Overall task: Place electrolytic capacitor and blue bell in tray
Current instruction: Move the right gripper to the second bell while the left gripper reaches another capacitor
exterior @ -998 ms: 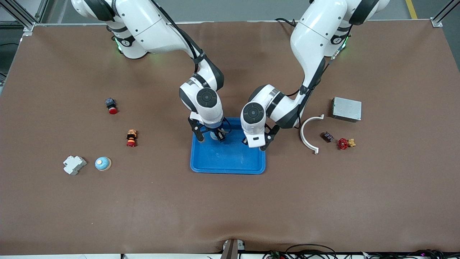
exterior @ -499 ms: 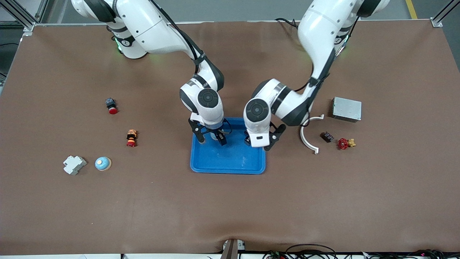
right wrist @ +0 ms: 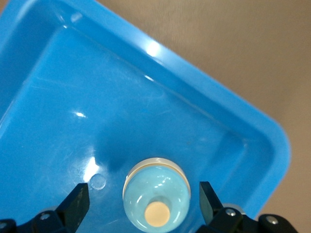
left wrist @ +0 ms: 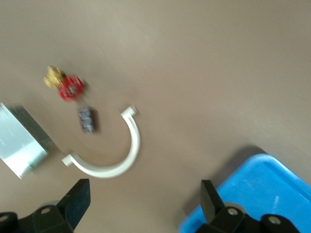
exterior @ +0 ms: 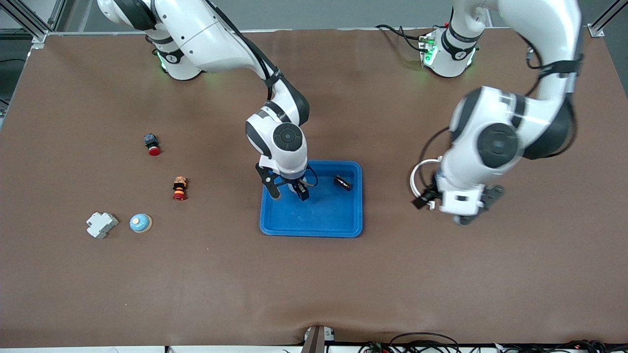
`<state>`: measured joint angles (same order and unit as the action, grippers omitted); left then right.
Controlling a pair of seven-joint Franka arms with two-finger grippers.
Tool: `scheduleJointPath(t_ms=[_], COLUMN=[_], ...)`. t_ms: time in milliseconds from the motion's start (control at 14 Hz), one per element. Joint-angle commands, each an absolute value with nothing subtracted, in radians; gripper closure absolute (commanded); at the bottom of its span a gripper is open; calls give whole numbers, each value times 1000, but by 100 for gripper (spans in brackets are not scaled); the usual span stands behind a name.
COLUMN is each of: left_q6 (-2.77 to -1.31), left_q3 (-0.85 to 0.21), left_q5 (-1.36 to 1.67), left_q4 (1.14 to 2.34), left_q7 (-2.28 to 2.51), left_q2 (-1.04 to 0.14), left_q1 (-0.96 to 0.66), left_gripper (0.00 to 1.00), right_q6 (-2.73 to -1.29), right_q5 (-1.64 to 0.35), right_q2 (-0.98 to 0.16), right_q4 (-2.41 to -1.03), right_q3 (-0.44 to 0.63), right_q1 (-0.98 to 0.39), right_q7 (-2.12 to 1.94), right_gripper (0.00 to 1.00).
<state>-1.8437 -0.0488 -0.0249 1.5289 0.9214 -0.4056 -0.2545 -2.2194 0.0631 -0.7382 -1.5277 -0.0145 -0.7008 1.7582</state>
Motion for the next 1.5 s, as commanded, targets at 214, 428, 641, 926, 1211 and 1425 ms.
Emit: scheduleJointPath(t_ms=[214,428,641,926,1211,1425], left_q6=[-1865,-1981,-2266,-2299,-2336,-2365], left_q3=[-60,-60,-60,-61,-66,-77], left_q5=[-35,-44,-43,-28,-28,-28], left_q4=[1629,1739,2006,2065,2059,2053], left_q7=[553,465,462,582,715,797], left_q2=[-356,-336,-238,-241,-291,-324], left_q1=[-63,0,34,52,29,-12], left_gripper=[0,0,0,0,0,0], right_q6=[-2143,-2141,-2091,-2071,-2080,-2089], right_q5=[84,86,86,84,77,69], right_q2=[-736,-721,-678,-588,-444,-359], right_q4=[-1486,-1493,-1496,-1549,-1687,-1779], right_q3=[-18,1,31,29,28,25], right_q1=[-632,-592,-540,-454,-344,-266], right_q7=[1425,1269,1093,856,677,548], right_gripper=[0,0,0,0,0,0])
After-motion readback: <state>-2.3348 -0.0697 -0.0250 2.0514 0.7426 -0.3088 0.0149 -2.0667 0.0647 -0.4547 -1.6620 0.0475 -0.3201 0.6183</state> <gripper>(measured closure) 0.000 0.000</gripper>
